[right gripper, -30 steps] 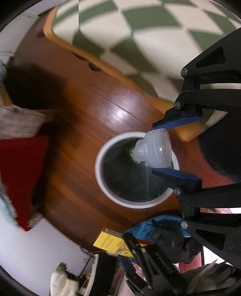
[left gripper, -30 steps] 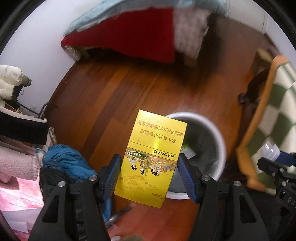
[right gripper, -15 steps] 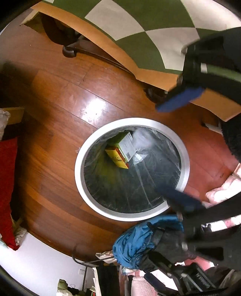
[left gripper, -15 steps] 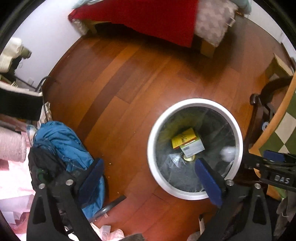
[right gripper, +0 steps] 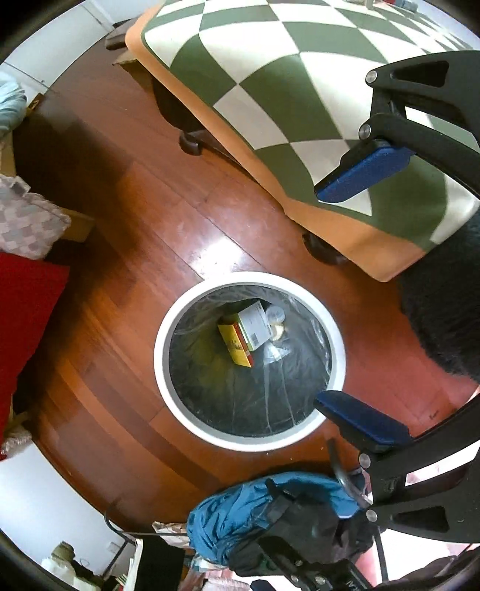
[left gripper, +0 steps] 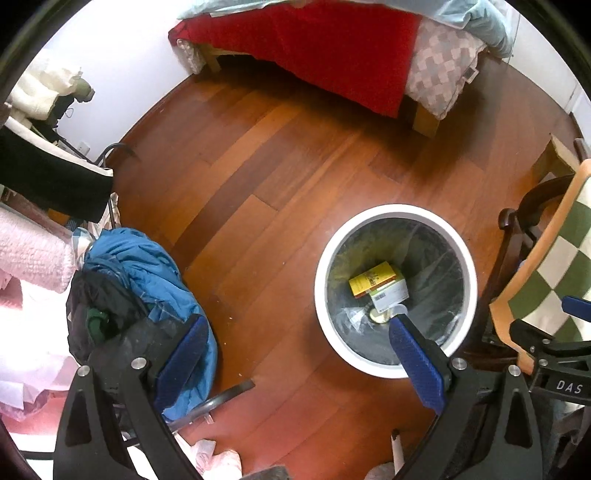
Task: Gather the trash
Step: 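Swing both tools back from the bin toward the table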
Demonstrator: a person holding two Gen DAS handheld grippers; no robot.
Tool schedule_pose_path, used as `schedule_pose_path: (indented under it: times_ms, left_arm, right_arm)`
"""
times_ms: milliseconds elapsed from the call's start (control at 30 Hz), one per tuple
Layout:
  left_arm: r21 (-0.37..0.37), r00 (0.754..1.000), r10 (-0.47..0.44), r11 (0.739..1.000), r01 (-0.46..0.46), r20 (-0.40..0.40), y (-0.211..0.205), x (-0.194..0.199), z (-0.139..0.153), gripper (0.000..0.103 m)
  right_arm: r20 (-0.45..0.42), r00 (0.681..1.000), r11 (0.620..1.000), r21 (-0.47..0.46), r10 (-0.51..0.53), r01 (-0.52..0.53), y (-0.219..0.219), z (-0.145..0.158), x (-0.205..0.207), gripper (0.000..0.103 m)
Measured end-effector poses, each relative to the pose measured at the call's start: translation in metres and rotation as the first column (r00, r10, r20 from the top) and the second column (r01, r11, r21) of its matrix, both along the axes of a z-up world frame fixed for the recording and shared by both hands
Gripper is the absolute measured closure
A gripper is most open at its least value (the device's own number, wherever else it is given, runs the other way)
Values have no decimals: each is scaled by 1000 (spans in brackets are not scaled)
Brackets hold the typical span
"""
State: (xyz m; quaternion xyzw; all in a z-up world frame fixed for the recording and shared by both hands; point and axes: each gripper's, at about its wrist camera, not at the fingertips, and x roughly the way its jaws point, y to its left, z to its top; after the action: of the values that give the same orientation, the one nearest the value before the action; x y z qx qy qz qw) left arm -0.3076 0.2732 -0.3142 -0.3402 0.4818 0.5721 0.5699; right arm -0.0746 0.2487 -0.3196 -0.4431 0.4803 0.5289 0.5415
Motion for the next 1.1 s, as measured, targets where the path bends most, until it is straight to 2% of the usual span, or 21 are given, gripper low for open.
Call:
schedule_pose_path:
  times_ms: [367, 700, 900, 1000, 1100]
  left_arm:
    - [52, 998, 1, 999, -4, 60, -28, 5, 49, 3]
    - [120, 991, -42, 992, 27, 126, -53, 19, 104, 3]
    - [172, 980, -94, 983, 63, 177, -70, 46, 141, 3]
    - [193, 971, -136, 976, 97, 198, -75, 70, 153, 3]
    - [206, 958, -193, 967, 149, 212, -78, 105, 159, 3]
  right_arm:
    - [-96, 995, 995, 100, 2, 7, -32, 55, 5, 0]
    - [-211, 977, 973, 223, -6, 54, -77, 126, 26, 0]
    - [-320, 946, 949, 278, -59, 153, -111, 168, 64, 0]
    - [-373, 921, 929, 290, -110, 229, -132, 183, 95, 0]
    - [-403, 894, 895, 299, -195, 330, -157, 196, 143, 0]
